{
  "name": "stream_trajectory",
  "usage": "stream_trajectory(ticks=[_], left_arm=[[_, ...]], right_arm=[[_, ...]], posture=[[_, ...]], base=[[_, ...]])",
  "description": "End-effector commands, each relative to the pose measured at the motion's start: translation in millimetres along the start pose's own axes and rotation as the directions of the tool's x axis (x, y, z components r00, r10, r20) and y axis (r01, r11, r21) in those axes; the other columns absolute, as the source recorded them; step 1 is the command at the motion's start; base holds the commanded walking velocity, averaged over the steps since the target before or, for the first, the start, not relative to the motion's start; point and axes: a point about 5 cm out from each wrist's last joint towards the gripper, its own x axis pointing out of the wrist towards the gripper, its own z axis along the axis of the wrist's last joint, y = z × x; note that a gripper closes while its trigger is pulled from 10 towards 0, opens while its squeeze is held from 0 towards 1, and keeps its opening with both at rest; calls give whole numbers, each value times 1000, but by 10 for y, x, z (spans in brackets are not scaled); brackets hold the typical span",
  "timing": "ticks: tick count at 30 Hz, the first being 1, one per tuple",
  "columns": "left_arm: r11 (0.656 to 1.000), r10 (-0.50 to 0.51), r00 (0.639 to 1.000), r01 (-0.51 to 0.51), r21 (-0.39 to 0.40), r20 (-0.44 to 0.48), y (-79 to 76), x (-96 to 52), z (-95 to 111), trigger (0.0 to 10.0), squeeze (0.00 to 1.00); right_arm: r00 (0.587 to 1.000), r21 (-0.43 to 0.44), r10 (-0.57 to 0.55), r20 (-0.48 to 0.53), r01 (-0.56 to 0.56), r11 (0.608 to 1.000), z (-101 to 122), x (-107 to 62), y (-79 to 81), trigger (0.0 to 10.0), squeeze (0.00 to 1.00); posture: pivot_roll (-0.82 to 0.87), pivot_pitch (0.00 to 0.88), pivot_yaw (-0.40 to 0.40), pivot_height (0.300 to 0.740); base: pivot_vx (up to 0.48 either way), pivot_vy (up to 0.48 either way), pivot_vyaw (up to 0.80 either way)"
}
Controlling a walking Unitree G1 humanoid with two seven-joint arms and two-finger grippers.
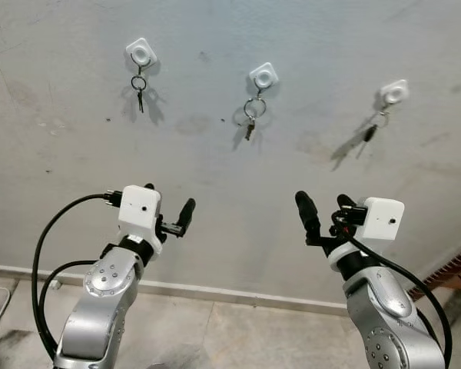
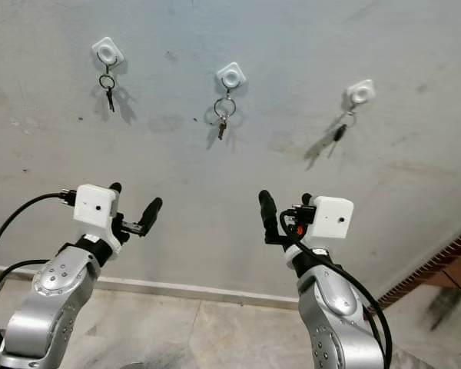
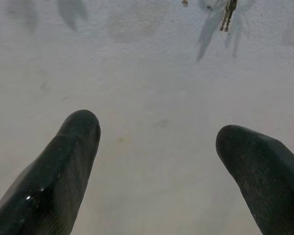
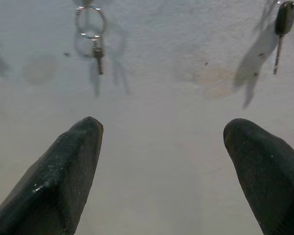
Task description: Hang keys on a hook
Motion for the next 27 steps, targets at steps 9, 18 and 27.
stream_trajectory(ticks=[9,18,27], left_arm=[[1000,-16,1000,16,-9,-3,-41,13,6,10000,0],[1000,-18,1000,18,-10,-3,-44,22,6,10000,0],[1000,-24,1000,24,-18,1,-60,40,18,10000,0]], right_arm=[[1000,-9,-27,-2,27,1000,8,-5,-63,10000,0],[1000,-10,-28,-1,28,1000,7,1,-69,10000,0],[999,-8,-34,0,34,999,7,-3,-80,10000,0]], posture=[[162,0,-82,740],[160,0,-81,740],[154,0,-79,740]], base=[[-278,0,0],[-280,0,0],[-280,0,0]])
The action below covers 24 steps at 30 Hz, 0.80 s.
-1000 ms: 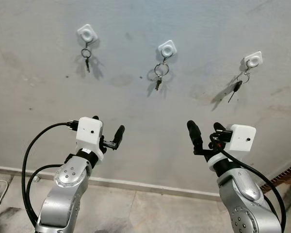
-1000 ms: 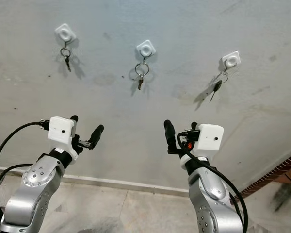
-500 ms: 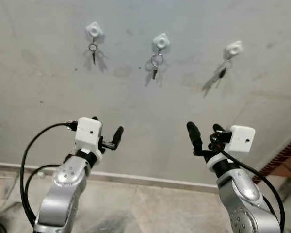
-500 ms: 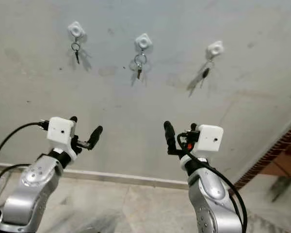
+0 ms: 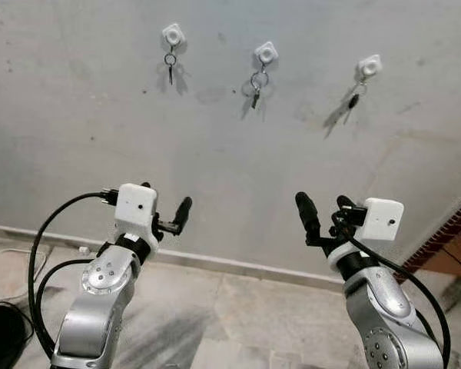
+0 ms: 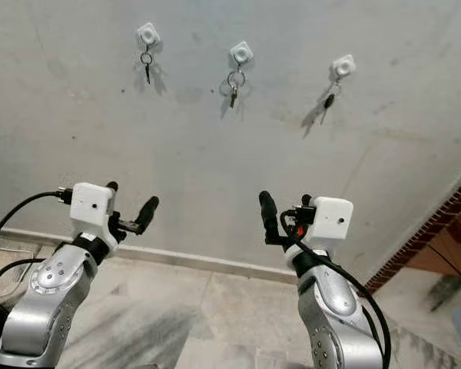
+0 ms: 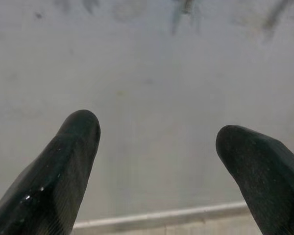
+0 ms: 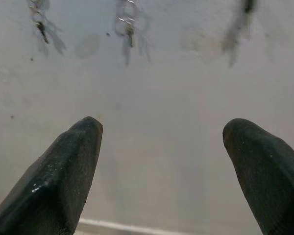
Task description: Hang keys on a hook
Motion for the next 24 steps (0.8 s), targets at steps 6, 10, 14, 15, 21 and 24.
stream_trajectory(ticks=[6,10,14,15,21,24], left_arm=[[1000,-24,1000,24,0,1,-43,20,20,10000,0],[1000,-24,1000,24,-1,2,-44,21,20,10000,0],[1000,-26,1000,26,-2,3,-50,24,20,10000,0],[1000,-27,1000,27,-2,2,-50,24,20,10000,0],[1000,-29,1000,29,-3,1,-52,25,19,10000,0],[1000,-29,1000,29,-3,0,-52,25,19,10000,0]], right_arm=[[1000,-1,-23,9,23,1000,28,-12,-43,10000,0],[1000,0,-24,9,24,1000,28,-12,-44,10000,0],[1000,2,-25,9,25,1000,28,-14,-46,10000,0],[1000,2,-25,9,24,1000,27,-15,-45,10000,0],[1000,3,-24,9,24,1000,24,-16,-43,10000,0],[1000,3,-23,9,23,1000,25,-13,-41,10000,0]], posture=[[153,0,-80,740],[153,0,-80,740],[153,0,-80,740],[153,0,-80,740],[149,0,-76,740],[149,0,-76,740]], base=[[-278,0,0],[-281,0,0],[-277,0,0],[-277,0,0],[-277,0,0],[-277,0,0]])
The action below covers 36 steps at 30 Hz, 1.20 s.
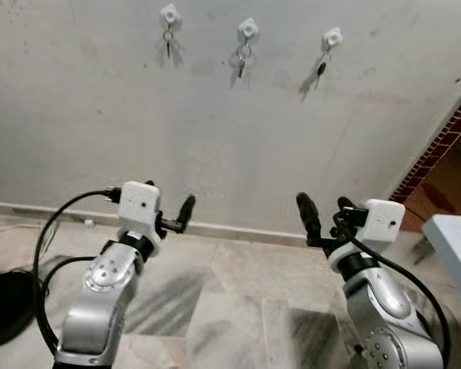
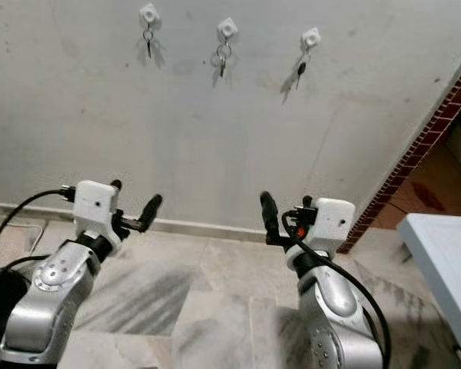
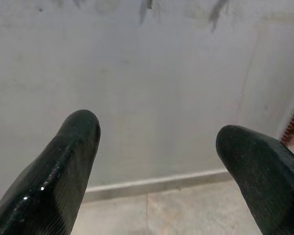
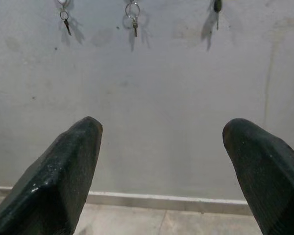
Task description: Hang keys on a hook
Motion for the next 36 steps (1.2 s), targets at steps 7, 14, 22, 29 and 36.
stream_trajectory(ticks=[7,14,22,29,36], left_arm=[[999,-33,999,33,-1,-4,-69,13,3,10000,0],[999,-37,999,37,-1,-2,-77,19,8,10000,0],[999,-37,999,37,2,-1,-74,19,12,10000,0],[999,-38,999,38,4,-1,-75,18,8,10000,0],[999,-41,999,41,4,1,-77,21,12,10000,0]], right_arm=[[1000,-10,-30,-1,30,1000,10,-24,-63,10000,0],[1000,-11,-28,1,28,1000,10,-16,-64,10000,0],[1000,-11,-23,3,23,1000,10,-7,-53,10000,0],[1000,-11,-19,4,19,1000,8,4,-49,10000,0],[1000,-11,-20,4,20,1000,6,8,-47,10000,0]], posture=[[152,0,-74,740],[154,0,-74,740],[156,0,-74,740],[160,0,-75,740],[160,0,-75,740]], base=[[-276,0,0],[-276,0,0],[-277,0,0],[-275,0,0],[-275,0,0]])
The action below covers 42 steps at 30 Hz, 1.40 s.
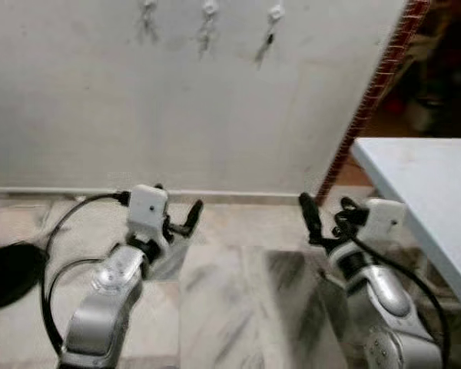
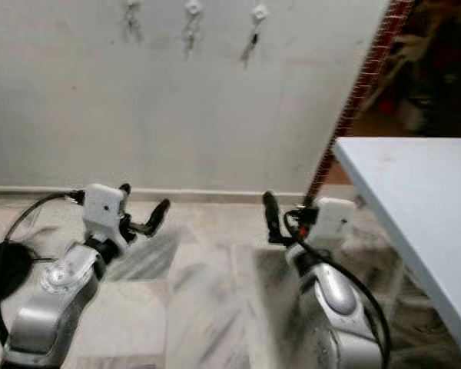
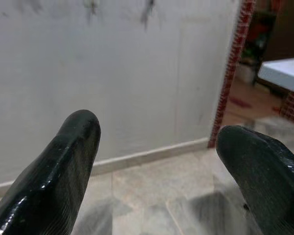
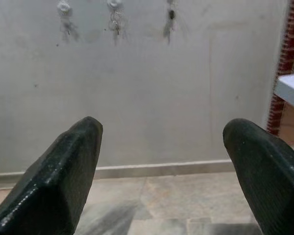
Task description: Hang keys on a hook
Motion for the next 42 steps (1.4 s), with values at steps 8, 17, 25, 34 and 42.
stream_trajectory(ticks=[8,17,25,34,42], left_arm=[[1000,-19,1000,19,-17,0,-45,13,-13,10000,0],[998,-39,999,40,-52,11,-62,29,13,10000,0],[998,-41,999,41,-48,13,-26,64,-2,10000,0],[999,-8,1000,8,-34,-14,115,192,-76,10000,0],[1000,19,997,-19,-4,-68,187,286,-270,10000,0]], right_arm=[[1000,-15,-19,2,19,1000,22,15,-40,10000,0],[1000,-23,-30,0,30,999,27,27,-61,10000,0],[999,-34,-39,5,39,999,42,44,-77,10000,0],[995,-49,-96,16,96,994,69,50,-198,10000,0],[985,-68,-171,23,172,983,56,74,-353,10000,0]], posture=[[155,0,-73,740],[149,0,-73,740],[139,0,-76,740],[130,0,-76,740],[98,0,-79,740]], base=[[-67,0,0],[0,0,-674],[0,0,-800],[0,0,-800],[0,0,-800]])
